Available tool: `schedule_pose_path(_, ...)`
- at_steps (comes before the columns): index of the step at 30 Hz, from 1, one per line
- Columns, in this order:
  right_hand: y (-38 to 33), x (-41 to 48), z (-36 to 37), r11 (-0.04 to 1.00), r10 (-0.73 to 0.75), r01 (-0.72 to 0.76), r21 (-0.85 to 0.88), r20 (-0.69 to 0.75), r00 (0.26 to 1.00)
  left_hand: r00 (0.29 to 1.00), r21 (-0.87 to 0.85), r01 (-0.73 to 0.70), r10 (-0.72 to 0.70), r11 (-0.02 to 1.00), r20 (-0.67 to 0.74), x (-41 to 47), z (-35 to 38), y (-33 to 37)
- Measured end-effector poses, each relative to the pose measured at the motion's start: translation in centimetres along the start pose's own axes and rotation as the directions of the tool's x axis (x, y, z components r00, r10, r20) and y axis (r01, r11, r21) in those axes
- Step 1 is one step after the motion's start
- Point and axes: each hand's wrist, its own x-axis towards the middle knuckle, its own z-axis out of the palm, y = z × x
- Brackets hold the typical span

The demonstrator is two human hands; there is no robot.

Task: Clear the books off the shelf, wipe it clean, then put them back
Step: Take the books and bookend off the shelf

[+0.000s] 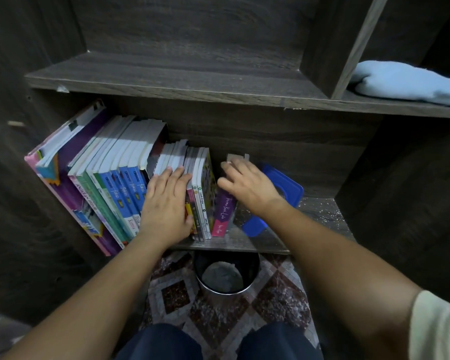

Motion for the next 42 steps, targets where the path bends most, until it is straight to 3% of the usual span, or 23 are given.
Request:
schedule_pose_path(3, 2.3, -0.8, -0.7, 0.998, -0.024, 0.019, -0.059, -0.086, 0.996, 0.999, -0.02, -0.004, 0.005, 1.0, 0.044, 0.1, -0.7, 0.1)
schedule_pose_path(6, 4.5, -3.3, -2.5, 0.996, 0.082, -0.086, -0.012, -0.165, 0.983, 0.999, -0.041, -0.002, 0.004, 0.999, 0.05, -0.2, -1.5, 1.0)
schedule_pose_path(11, 4.8, -8.5, -7.6, 0.914, 0.373, -0.351, 0.203, -0.084, 0.924, 0.989, -0.129, -0.13, 0.119, 0.983, -0.09, -1.1, -2.8, 4.5)
schedule_pose_path(17, 2.8, -14.8, -10.7, 0.809, 0.523, -0.487, 0.329, -0.023, 0.852, 0.934, -0.16, -0.29, 0.242, 0.944, -0.263, -0.5, -5.7, 8.3)
schedule_pose_path(21, 1.2, -18.9, -11.3, 0.73, 0.617, -0.611, 0.306, 0.09, 0.782, 0.924, -0.202, -0.38, 0.36, 0.903, -0.128, -1.2, -6.7, 10.8)
schedule_pose_path(27, 0.2, -25.1, -11.7, 0.783, 0.622, -0.621, -0.038, 0.09, 0.778, 0.857, -0.274, -0.496, 0.515, 0.824, -0.003, -3.1, -7.0, 16.5)
schedule_pose_path(32, -1.1, -30.3, -11.8, 0.768, 0.605, -0.639, 0.027, 0.295, 0.74, 0.738, -0.342, -0.627, 0.674, 0.7, 0.028, -4.9, -6.4, 22.8)
schedule_pose_path(37, -1.4, -36.8, -10.0, 0.664, 0.645, -0.746, 0.055, 0.462, 0.608, 0.61, -0.432, -0.683, 0.785, 0.589, 0.107, -7.5, -4.1, 29.1)
schedule_pose_path(42, -3.1, -41.9, -6.0, 0.472, 0.674, -0.874, 0.113, 0.594, 0.441, 0.538, -0.44, -0.688, 0.813, 0.577, 0.223, -9.2, -1.2, 32.9)
